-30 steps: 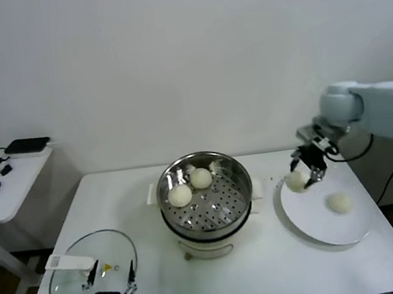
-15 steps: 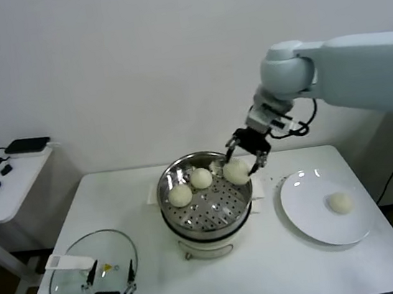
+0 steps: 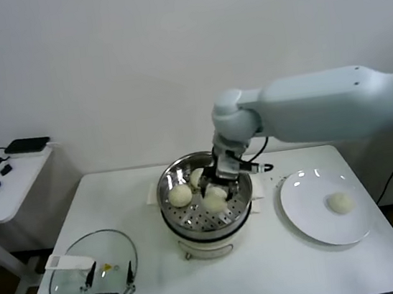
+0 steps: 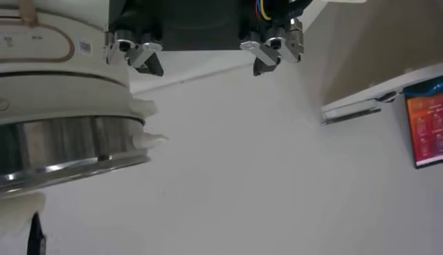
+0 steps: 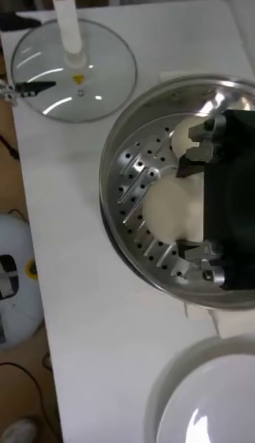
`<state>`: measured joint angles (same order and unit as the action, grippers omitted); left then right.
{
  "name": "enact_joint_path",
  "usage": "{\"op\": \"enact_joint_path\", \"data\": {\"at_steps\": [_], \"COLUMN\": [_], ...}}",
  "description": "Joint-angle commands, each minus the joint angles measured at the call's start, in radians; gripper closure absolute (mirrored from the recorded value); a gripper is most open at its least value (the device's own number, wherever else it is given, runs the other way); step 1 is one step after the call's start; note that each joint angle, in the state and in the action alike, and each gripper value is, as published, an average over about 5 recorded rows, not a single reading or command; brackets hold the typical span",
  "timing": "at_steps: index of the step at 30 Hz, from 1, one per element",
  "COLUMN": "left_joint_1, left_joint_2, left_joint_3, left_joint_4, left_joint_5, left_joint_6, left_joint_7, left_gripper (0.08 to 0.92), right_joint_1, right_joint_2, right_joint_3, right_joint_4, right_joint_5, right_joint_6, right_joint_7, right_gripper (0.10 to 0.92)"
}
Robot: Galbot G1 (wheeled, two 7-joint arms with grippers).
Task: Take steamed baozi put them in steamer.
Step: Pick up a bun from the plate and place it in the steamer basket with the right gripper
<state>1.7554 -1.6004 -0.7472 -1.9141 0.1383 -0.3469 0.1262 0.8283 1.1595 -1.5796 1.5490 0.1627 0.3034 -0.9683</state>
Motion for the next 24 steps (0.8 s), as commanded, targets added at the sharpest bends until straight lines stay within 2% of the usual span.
{"op": "enact_joint_path", "data": {"at_steps": [1,11,13,16,18,21,24], "left_joint_1": [-0.003,-0.008,-0.009,-0.009,-0.008,-0.004,0.0], "left_joint_2": [-0.003,-0.003,-0.003,-0.003,-0.001,0.002,0.005], "left_joint_3": [-0.001,-0.003,-0.002,-0.001,-0.001,-0.003,-0.005], "left_joint_4": [0.008,0.01,0.011,0.009,0.007,0.003,-0.002], "left_joint_5": [0.002,0.0,0.0,0.0,0.001,0.001,0.001], "left_joint_6": [-0.001,0.001,0.001,0.002,0.003,0.004,0.005], "left_joint_7": [0.0,0.001,0.001,0.002,0.002,0.003,0.003], "left_gripper": [0.177,0.177,0.177,0.177,0.177,0.177,0.177], "right_joint_1": [-0.179,-0.191,-0.183,-0.153,-0.109,0.013,0.156], "right_joint_2": [0.1,0.115,0.113,0.107,0.1,0.081,0.037], "right_joint_3": [0.029,0.037,0.041,0.049,0.045,-0.014,-0.111], "right_joint_4": [-0.083,-0.124,-0.126,-0.132,-0.135,-0.136,-0.15], "right_joint_5": [-0.11,-0.107,-0.104,-0.074,-0.017,0.161,0.344], "right_joint_6": [0.023,0.035,0.037,0.041,0.047,0.052,0.036], "right_joint_7": [0.032,0.034,0.05,0.065,0.049,-0.026,-0.135], "right_gripper": [0.397,0.396,0.386,0.33,0.274,0.218,0.205]}}
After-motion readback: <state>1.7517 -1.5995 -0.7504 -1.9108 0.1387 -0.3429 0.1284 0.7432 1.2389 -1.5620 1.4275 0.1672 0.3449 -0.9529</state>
